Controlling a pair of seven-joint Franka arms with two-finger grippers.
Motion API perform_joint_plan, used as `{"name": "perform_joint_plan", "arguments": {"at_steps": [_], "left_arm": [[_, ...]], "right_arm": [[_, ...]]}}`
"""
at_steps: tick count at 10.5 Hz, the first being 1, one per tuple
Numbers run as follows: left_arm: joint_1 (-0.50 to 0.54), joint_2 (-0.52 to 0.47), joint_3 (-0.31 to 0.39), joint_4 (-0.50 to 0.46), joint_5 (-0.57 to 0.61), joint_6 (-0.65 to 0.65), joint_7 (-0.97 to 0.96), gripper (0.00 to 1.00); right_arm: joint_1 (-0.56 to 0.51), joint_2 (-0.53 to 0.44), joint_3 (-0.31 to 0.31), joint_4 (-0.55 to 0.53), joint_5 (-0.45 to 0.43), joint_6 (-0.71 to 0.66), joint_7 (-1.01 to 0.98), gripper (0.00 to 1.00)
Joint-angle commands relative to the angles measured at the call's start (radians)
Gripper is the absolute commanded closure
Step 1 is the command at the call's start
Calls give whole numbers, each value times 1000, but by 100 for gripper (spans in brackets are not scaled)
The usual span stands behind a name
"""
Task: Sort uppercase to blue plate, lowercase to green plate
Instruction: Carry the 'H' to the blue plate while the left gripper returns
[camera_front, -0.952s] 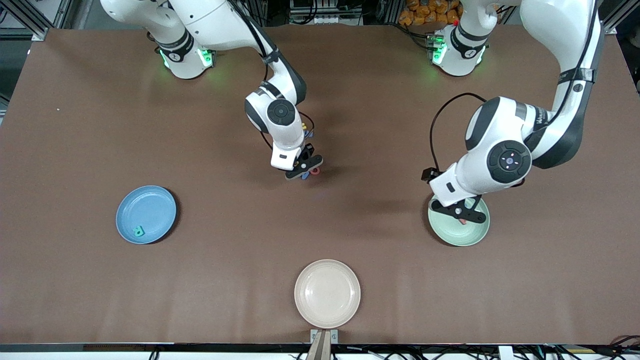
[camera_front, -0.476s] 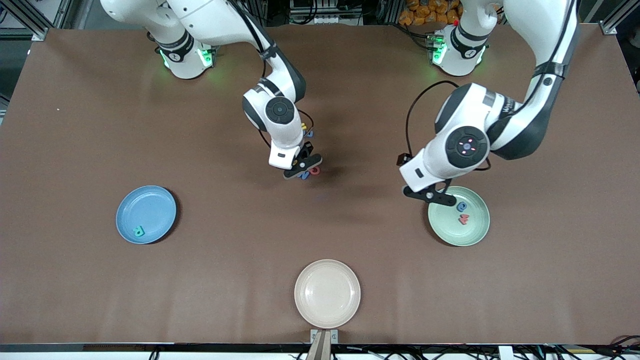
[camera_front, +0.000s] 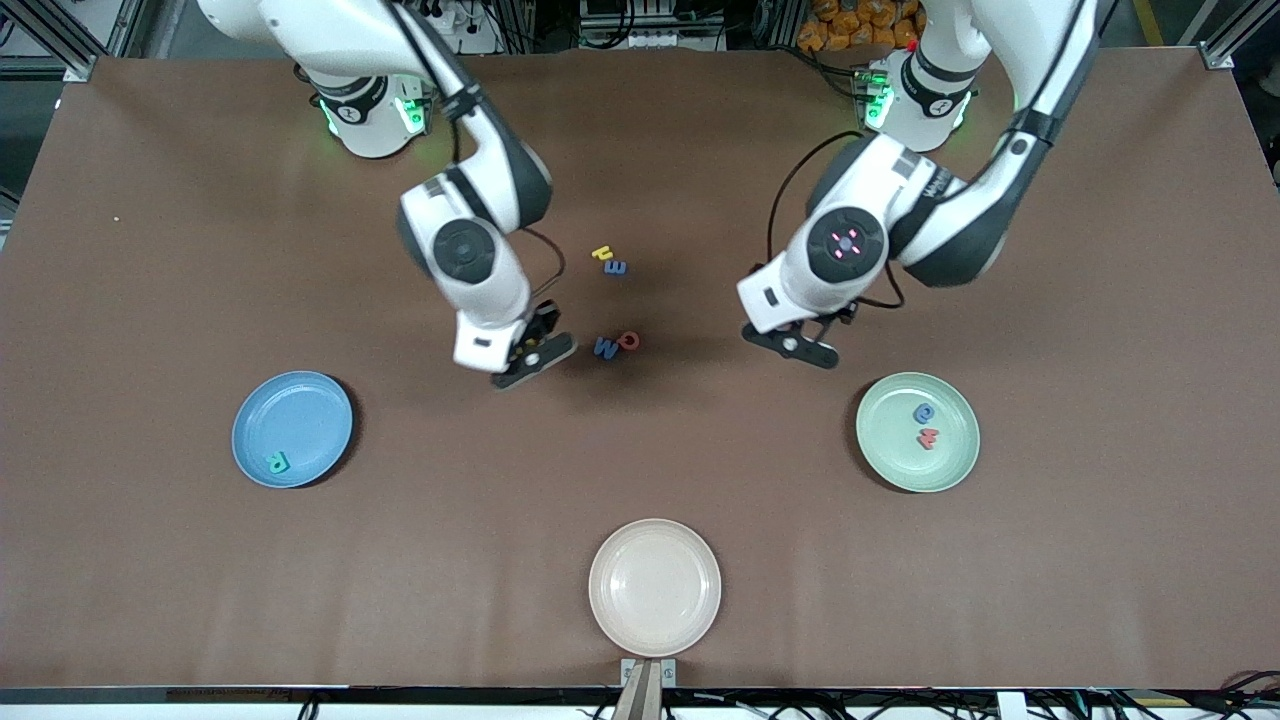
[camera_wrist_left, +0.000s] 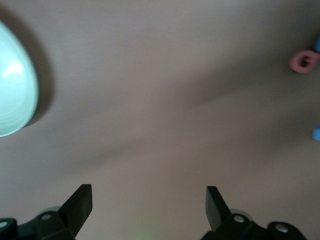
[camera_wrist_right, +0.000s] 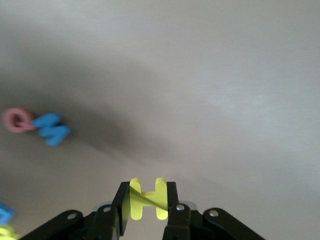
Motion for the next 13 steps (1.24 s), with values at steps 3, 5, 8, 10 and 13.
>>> {"name": "perform_joint_plan", "arguments": {"at_steps": [3,5,8,10,13], "left_arm": [[-1,-29,-209,-177,78,325,-77,0],[-35,34,-259,-197,280,384,-61,0],[-136,115,-272,-188,392,412,-14,0],[-169,190,-272,-176,467,487,87,0],[-204,287,-259,-125,553,509,147,5]], "right_arm": [[-329,4,12,44,-18,-32,-443,100],[-422,19,10,60,-42,-26,-511,100],[-527,68,12,112,-104,-20,-546,88],[-587,91,12,124,-101,-20,-556,0],[-586,110,12,129,-101,28,-545,0]]}}
